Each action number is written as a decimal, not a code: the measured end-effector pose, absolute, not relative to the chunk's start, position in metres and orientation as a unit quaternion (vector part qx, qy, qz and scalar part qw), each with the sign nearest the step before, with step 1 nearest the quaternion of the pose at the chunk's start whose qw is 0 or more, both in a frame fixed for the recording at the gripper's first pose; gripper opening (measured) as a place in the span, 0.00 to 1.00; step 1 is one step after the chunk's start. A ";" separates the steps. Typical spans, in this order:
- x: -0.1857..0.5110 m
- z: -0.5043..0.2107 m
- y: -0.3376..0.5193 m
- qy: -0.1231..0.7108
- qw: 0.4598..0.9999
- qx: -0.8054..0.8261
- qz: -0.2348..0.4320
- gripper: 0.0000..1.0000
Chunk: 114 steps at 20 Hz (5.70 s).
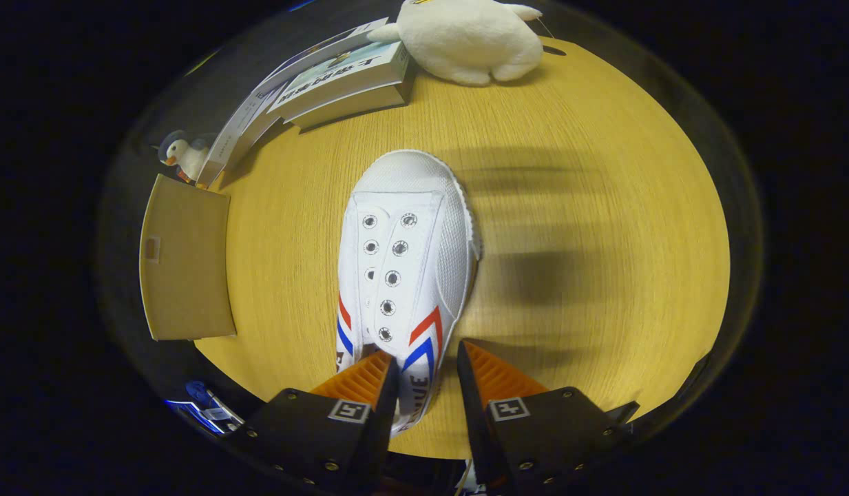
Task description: Open the storage box then place both shoes into the box .Put the left shoe in first, then the right shoe, with the right side of both shoes facing outward in a uniform manner.
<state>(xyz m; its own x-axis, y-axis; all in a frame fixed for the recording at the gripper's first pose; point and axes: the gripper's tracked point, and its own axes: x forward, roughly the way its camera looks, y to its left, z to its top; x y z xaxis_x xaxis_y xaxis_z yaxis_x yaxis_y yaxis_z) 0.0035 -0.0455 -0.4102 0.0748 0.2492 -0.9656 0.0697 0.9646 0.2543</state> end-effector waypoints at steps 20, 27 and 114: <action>0.006 -0.336 -0.037 0.654 0.742 0.138 0.052 0.01; 0.013 -0.291 0.010 0.653 0.738 0.146 0.088 0.00; 0.100 0.052 0.044 -0.003 0.997 0.059 0.050 0.89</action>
<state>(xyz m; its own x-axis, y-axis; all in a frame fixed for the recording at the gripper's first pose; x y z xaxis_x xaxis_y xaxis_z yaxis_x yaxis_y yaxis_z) 0.1005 0.0438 0.0515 0.9949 0.1001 0.0116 -0.1007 0.9881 0.1167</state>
